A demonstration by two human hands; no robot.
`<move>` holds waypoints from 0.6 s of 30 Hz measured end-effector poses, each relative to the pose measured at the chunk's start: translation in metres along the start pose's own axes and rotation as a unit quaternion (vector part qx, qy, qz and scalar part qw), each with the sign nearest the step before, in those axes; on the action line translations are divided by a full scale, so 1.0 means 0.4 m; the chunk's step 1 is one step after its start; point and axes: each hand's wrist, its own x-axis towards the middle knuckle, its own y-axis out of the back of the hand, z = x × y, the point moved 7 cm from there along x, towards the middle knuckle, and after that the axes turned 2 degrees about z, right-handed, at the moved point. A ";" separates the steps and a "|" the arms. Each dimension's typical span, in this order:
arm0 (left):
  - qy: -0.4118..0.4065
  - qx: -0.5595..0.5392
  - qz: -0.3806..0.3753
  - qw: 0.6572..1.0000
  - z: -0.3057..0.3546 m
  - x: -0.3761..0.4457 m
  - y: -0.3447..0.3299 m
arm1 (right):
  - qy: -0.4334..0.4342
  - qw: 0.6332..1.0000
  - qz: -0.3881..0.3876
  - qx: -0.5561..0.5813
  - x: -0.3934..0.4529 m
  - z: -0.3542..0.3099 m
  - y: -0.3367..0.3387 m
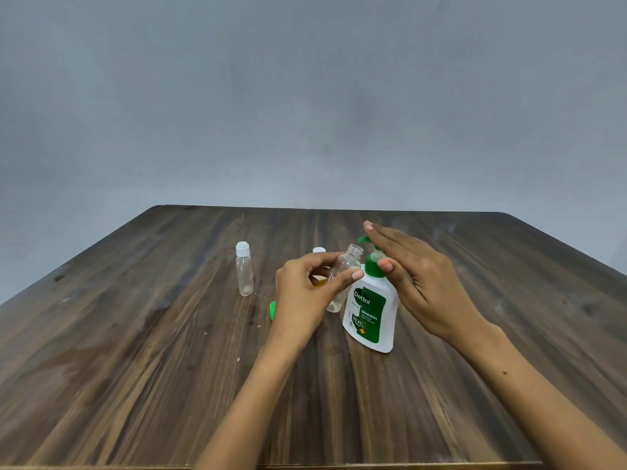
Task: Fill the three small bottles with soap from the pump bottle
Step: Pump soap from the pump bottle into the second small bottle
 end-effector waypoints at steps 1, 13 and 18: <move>0.000 0.000 -0.001 1.000 0.001 0.000 -0.001 | 0.004 1.000 0.002 -0.002 0.001 -0.002 0.000; 0.018 -0.042 0.039 0.998 -0.002 0.008 0.015 | 0.010 1.000 -0.012 -0.020 0.015 -0.002 -0.020; 0.013 -0.020 0.042 0.999 0.005 0.010 0.015 | 0.016 1.000 -0.003 -0.026 0.014 -0.009 -0.018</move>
